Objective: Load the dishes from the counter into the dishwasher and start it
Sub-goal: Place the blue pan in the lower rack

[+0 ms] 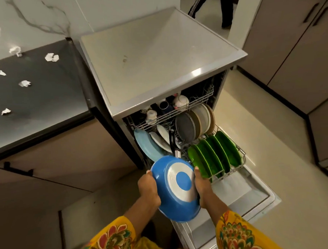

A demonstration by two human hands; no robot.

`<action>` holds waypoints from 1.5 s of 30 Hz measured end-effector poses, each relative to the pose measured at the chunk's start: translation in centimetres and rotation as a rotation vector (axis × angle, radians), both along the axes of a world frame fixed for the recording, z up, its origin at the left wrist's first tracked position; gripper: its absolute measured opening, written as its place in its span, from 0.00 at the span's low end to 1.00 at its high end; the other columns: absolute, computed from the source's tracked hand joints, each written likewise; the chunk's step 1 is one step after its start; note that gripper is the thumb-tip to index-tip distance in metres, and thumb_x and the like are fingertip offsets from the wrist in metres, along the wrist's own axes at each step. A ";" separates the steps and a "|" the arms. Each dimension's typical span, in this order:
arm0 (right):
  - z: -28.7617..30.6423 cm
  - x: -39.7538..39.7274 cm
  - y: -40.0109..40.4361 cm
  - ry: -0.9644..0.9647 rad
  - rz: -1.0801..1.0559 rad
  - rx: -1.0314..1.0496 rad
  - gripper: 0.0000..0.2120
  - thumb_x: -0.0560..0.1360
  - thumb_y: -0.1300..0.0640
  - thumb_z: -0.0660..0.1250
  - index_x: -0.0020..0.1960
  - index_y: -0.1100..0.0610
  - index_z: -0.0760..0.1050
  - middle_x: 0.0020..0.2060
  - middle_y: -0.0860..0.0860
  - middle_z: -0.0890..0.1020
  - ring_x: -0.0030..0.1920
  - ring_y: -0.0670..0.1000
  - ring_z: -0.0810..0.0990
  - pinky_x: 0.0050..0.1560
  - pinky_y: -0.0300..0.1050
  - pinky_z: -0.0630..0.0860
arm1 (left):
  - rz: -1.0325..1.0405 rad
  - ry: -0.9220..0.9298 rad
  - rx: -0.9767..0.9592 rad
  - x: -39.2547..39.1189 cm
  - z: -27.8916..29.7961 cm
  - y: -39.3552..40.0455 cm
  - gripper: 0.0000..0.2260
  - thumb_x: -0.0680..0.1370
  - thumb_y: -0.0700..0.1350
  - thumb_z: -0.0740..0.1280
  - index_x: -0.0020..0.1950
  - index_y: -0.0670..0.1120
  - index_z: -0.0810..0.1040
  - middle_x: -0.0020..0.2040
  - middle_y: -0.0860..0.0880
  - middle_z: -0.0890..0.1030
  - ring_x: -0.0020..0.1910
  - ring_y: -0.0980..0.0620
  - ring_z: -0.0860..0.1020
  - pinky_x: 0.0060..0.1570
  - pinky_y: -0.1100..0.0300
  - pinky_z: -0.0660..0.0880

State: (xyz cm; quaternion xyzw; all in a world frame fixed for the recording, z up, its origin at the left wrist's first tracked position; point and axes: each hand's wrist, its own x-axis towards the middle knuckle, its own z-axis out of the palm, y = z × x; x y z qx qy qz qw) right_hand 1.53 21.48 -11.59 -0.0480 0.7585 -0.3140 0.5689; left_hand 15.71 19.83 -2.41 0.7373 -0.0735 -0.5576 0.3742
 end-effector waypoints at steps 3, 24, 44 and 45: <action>-2.3 0.5 1.3 0.131 0.083 0.038 0.40 0.65 0.24 0.55 0.61 0.55 0.73 0.57 0.57 0.79 0.57 0.60 0.77 0.62 0.59 0.72 | -0.052 -0.049 0.025 0.8 -2.4 1.0 0.07 0.79 0.41 0.59 0.49 0.42 0.76 0.49 0.44 0.77 0.48 0.46 0.73 0.49 0.55 0.69; -14.0 -1.8 -2.3 0.311 0.329 0.145 0.24 0.78 0.43 0.59 0.63 0.61 0.71 0.58 0.60 0.78 0.58 0.60 0.76 0.59 0.51 0.72 | -0.398 0.055 0.148 0.6 -19.7 -5.8 0.25 0.68 0.39 0.76 0.64 0.46 0.75 0.58 0.45 0.80 0.54 0.45 0.79 0.51 0.54 0.76; -22.3 -2.2 -7.6 0.197 0.343 0.120 0.27 0.78 0.44 0.60 0.70 0.58 0.64 0.66 0.58 0.73 0.65 0.61 0.72 0.64 0.55 0.68 | -0.633 -0.017 -0.029 -0.1 -30.1 -12.4 0.25 0.70 0.41 0.75 0.66 0.47 0.74 0.59 0.44 0.80 0.56 0.45 0.79 0.56 0.50 0.77; -22.5 -2.2 -7.8 0.206 0.346 0.120 0.27 0.77 0.44 0.61 0.70 0.58 0.64 0.66 0.58 0.73 0.65 0.61 0.72 0.64 0.55 0.69 | -0.644 -0.025 -0.033 -0.1 -30.4 -12.7 0.26 0.69 0.42 0.75 0.66 0.48 0.74 0.58 0.44 0.80 0.56 0.45 0.79 0.55 0.51 0.78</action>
